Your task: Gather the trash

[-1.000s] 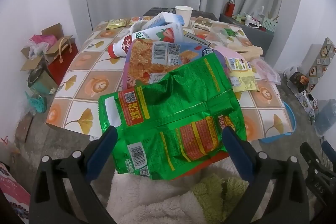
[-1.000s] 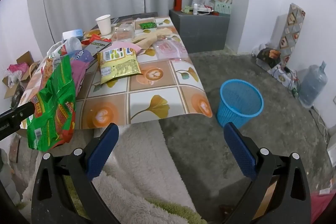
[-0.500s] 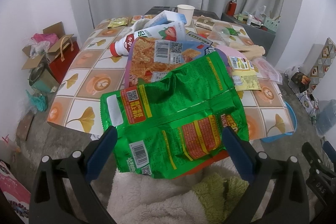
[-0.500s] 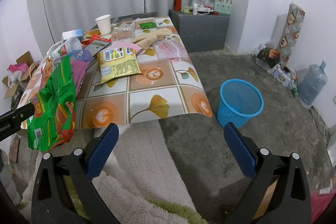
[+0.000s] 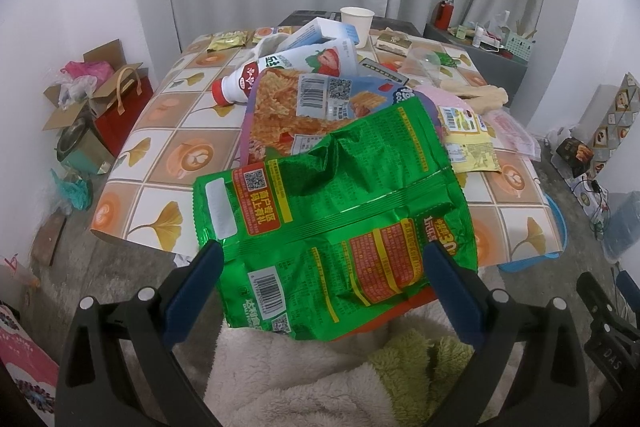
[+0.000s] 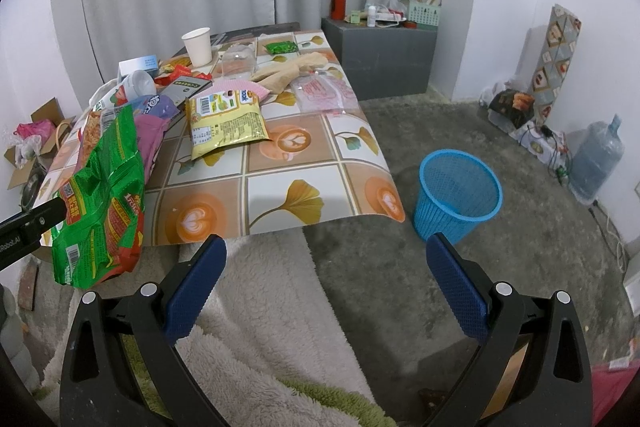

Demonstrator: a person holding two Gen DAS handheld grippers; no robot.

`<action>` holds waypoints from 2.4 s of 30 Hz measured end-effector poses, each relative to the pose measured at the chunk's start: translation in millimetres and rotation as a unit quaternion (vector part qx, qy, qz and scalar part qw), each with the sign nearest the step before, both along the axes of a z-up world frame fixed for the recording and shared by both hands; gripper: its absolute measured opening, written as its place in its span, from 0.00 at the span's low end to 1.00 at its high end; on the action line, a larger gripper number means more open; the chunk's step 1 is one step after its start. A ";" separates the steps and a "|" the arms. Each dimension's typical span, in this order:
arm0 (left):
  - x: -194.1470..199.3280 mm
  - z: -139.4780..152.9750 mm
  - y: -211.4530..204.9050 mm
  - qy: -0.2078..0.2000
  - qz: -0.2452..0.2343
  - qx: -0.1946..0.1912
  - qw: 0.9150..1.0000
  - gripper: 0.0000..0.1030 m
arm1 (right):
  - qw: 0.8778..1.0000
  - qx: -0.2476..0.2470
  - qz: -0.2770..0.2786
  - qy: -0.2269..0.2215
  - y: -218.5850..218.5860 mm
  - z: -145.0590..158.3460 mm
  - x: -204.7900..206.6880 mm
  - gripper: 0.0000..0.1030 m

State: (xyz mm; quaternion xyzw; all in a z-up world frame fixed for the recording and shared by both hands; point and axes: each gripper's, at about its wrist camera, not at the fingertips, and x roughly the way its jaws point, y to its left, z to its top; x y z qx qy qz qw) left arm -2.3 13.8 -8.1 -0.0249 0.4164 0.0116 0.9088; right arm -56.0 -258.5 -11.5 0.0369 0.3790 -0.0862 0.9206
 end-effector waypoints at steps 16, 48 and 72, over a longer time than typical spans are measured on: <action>0.4 -2.0 3.4 0.002 0.001 0.000 1.000 0.95 | 1.000 0.001 0.000 0.001 -3.5 1.4 -0.5 0.93; 12.7 11.7 18.1 -0.052 -0.019 -0.042 0.998 0.95 | 0.997 0.029 0.026 -0.067 -15.7 20.6 29.4 0.93; 127.0 43.4 19.4 -0.077 -0.112 -0.155 0.978 0.75 | 0.901 0.343 0.246 0.097 -24.9 -67.6 253.8 0.62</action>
